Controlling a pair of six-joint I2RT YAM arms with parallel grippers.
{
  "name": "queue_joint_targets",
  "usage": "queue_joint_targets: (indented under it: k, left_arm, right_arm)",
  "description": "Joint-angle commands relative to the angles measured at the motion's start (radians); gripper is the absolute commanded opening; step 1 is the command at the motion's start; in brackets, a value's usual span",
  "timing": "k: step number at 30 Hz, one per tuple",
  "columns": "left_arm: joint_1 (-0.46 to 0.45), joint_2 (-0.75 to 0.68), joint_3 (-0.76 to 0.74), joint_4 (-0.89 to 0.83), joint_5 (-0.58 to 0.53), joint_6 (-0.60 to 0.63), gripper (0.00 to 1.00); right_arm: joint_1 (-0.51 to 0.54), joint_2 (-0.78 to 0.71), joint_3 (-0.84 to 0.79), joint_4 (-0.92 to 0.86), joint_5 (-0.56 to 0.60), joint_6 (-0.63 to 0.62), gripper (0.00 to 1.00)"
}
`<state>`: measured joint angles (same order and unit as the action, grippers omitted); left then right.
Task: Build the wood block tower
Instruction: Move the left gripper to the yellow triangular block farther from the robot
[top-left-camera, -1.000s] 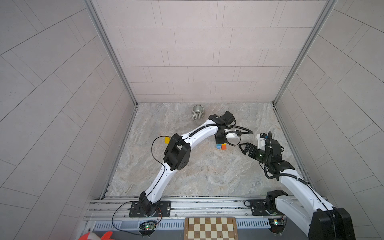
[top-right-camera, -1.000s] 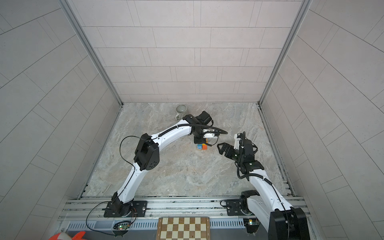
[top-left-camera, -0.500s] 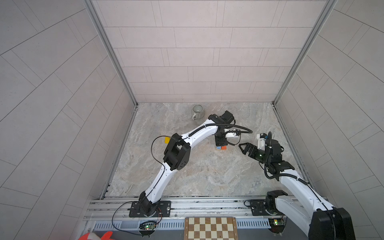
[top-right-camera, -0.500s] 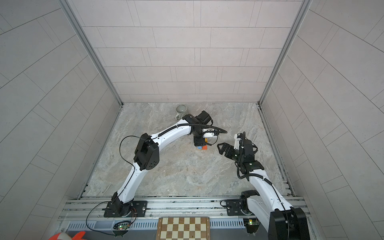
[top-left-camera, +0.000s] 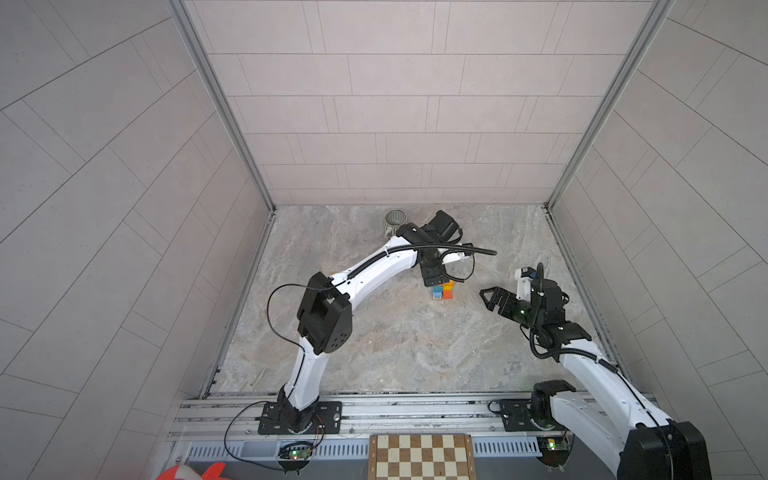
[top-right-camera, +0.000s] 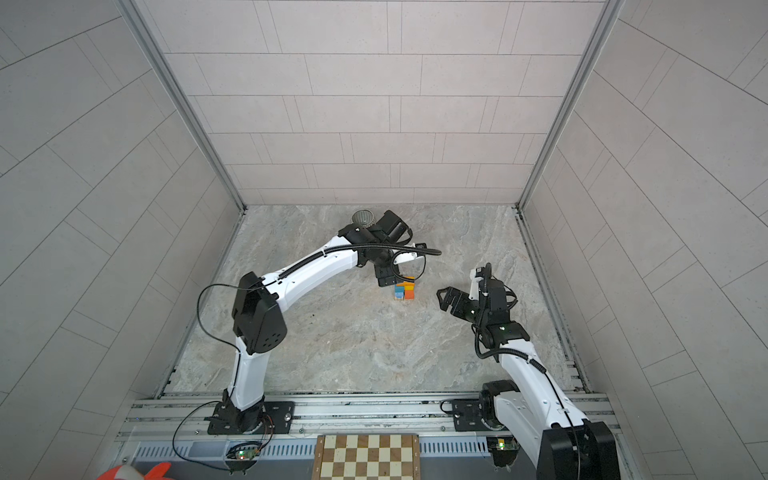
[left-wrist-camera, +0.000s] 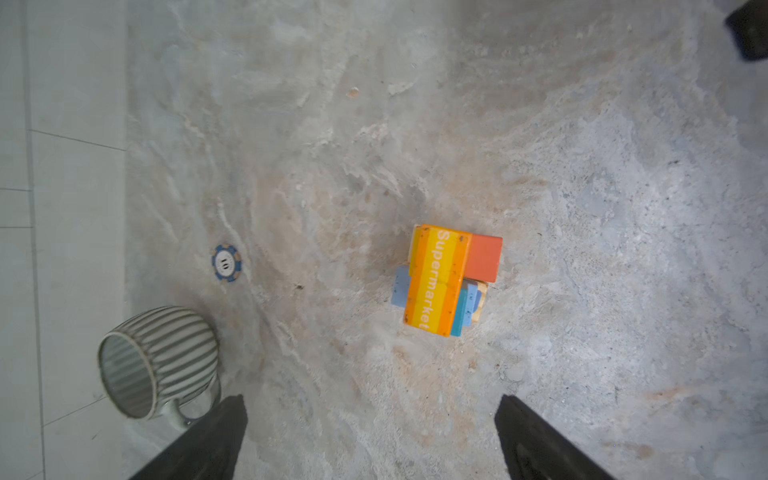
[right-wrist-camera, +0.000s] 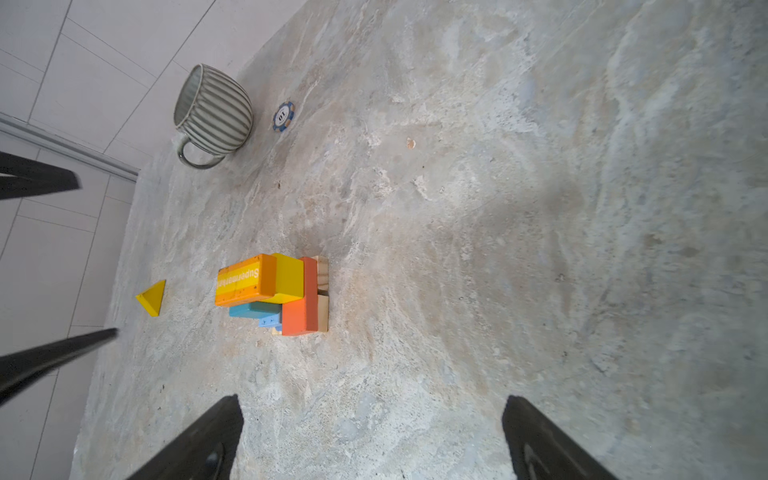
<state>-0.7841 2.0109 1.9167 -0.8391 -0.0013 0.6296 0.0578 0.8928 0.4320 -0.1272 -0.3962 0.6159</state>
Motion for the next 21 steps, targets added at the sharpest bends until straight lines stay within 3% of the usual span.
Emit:
queue_joint_targets:
  k: [1, 7, 11, 15, 21]
  left_arm:
    - [0.043, -0.097, -0.075, 0.071, -0.083, -0.113, 1.0]
    - [0.213, -0.269, -0.256, 0.15, -0.009, -0.323, 1.0]
    - [0.343, -0.375, -0.394, 0.235, 0.004, -0.448, 0.93]
    - [0.45, -0.431, -0.483, 0.283, -0.074, -0.57, 0.9]
    - [0.57, -0.394, -0.526, 0.256, -0.162, -0.679, 0.86]
  right_arm:
    - [-0.005, -0.006, 0.048, -0.072, 0.043, -0.029, 0.99]
    - [0.013, -0.055, 0.081, -0.126, 0.065, -0.011, 0.98]
    - [0.049, -0.066, 0.105, -0.146, 0.087, 0.003, 0.96]
    - [0.118, -0.056, 0.139, -0.159, 0.143, 0.012, 0.96]
    - [0.2, -0.002, 0.181, -0.138, 0.204, 0.02, 0.95]
